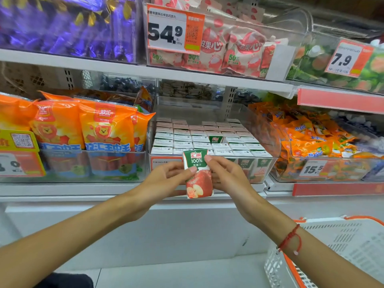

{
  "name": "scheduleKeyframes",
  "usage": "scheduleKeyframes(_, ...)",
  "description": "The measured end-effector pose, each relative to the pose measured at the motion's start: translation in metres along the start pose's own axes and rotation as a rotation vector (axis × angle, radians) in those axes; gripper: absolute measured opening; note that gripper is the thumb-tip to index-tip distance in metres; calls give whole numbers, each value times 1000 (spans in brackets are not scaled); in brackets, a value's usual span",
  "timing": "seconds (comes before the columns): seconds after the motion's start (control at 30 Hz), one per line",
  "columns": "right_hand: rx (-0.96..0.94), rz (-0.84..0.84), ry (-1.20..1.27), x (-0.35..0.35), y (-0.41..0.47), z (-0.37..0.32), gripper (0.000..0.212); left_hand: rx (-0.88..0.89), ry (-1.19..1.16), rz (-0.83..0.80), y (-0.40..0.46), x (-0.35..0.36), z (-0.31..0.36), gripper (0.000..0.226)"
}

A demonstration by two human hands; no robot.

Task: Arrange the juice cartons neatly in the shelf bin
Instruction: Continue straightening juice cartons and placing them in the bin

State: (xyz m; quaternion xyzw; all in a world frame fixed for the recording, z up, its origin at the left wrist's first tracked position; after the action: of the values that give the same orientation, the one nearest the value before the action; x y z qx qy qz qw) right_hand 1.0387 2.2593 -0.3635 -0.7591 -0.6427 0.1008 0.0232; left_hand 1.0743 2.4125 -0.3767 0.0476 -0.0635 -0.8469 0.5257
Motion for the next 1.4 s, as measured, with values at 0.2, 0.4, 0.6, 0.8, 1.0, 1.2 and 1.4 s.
scheduleKeyframes(0.2,29,-111,-67,-1,0,2,22,21,27,61,0,-10,1,35)
scheduleKeyframes(0.4,10,-239,-109,6,-5,5,36,28,-117,150,0,-12,0,32)
scheduleKeyframes(0.6,-83,-42,-120,3,-7,-1,35,174,-73,347,2,-11,2,20)
scheduleKeyframes(0.8,-241,117,-294,3,-13,-5,44,108,-11,326,2,-5,-1,38)
scheduleKeyframes(1.0,-96,-45,-123,-10,-14,0,28,3,-13,114,0,-9,3,25)
scheduleKeyframes(1.2,-18,-101,-110,-10,-11,4,35,10,-71,38,0,-5,8,24)
scheduleKeyframes(1.4,81,-310,-72,-2,-13,6,54,42,-176,67,3,-4,13,25)
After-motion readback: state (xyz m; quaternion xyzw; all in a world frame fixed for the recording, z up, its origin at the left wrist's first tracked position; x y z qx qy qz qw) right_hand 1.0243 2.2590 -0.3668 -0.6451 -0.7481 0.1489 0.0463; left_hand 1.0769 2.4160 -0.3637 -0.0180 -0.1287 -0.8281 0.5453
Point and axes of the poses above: each hand's wrist, its own y-axis towards the middle knuckle, its own x-axis out of the palm, z = x × y, the point moved 4 cm from there along y, towards the middle knuckle, and after that the axes turned 12 degrees about x, right-handed, at the moved point
